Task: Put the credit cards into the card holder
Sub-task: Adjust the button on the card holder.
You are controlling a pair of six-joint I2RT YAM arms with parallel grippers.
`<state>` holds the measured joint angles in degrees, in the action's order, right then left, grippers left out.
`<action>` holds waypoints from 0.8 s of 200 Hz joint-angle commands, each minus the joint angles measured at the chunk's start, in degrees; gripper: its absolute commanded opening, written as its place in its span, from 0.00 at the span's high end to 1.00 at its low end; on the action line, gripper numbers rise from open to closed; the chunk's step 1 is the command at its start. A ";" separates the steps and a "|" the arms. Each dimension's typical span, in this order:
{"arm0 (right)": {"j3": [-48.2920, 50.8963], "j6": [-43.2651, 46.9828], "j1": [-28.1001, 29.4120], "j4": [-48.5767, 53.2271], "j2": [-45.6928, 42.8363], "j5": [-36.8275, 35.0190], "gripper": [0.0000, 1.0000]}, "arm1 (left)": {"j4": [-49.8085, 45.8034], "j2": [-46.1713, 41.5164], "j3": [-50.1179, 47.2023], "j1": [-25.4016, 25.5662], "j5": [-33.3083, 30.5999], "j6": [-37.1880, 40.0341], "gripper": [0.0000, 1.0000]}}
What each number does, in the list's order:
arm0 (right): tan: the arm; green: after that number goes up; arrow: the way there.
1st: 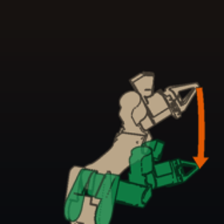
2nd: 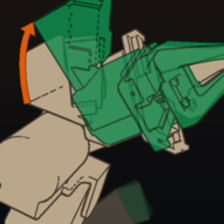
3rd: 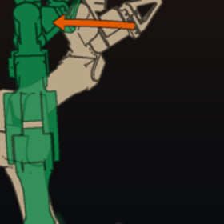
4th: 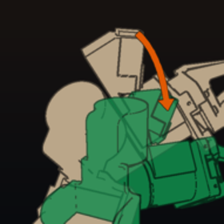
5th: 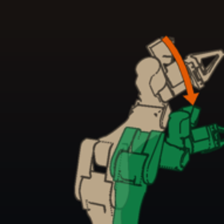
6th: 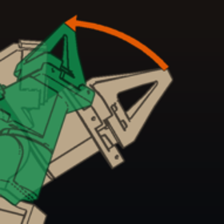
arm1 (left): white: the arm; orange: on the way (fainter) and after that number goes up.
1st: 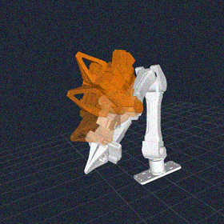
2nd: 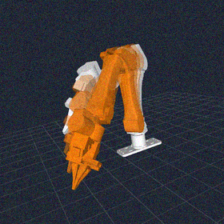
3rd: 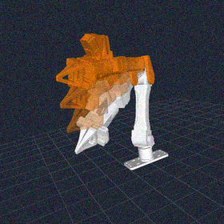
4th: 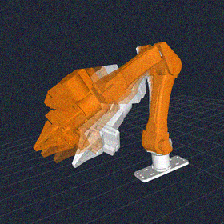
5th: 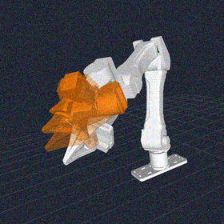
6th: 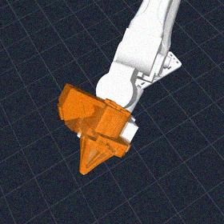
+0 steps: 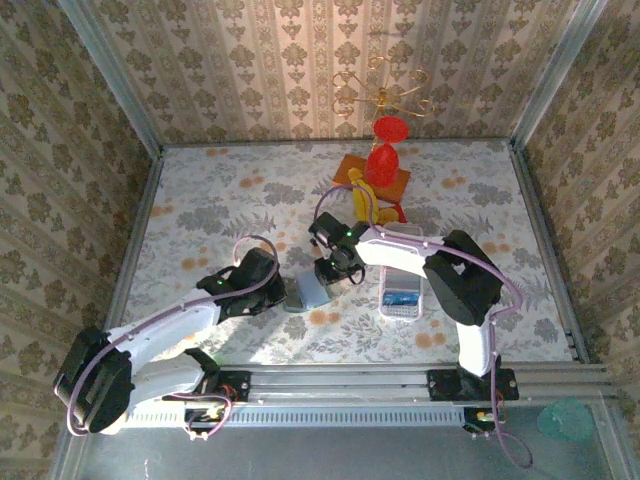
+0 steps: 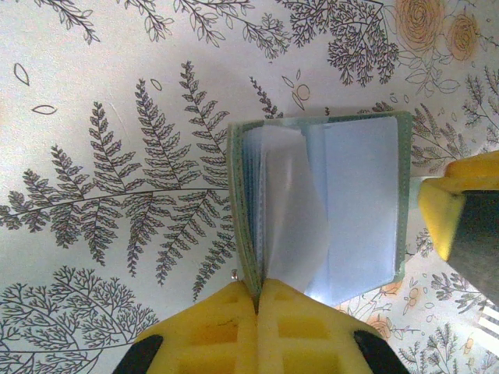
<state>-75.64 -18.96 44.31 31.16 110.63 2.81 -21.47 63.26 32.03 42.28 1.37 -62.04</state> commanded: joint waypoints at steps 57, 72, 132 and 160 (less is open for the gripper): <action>1.09 0.98 -1.44 4.26 -1.48 -5.27 0.57 | -2.91 -1.81 0.05 -0.27 0.22 0.82 1.00; 1.44 0.75 -1.90 4.37 -1.92 -5.46 0.62 | -3.09 -1.85 -0.04 -0.27 0.27 0.84 1.00; 3.65 -0.77 -2.83 2.53 -3.58 -2.50 0.76 | -3.75 -1.63 0.74 -0.32 0.25 1.30 1.00; 4.81 -1.87 -3.25 1.00 -4.85 -0.58 0.78 | -4.44 -1.48 1.19 -0.29 0.15 1.57 1.00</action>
<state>-72.27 -18.94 41.60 32.97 108.88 0.03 -23.18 62.33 32.03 42.28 1.54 -61.80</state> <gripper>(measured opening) 0.223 0.044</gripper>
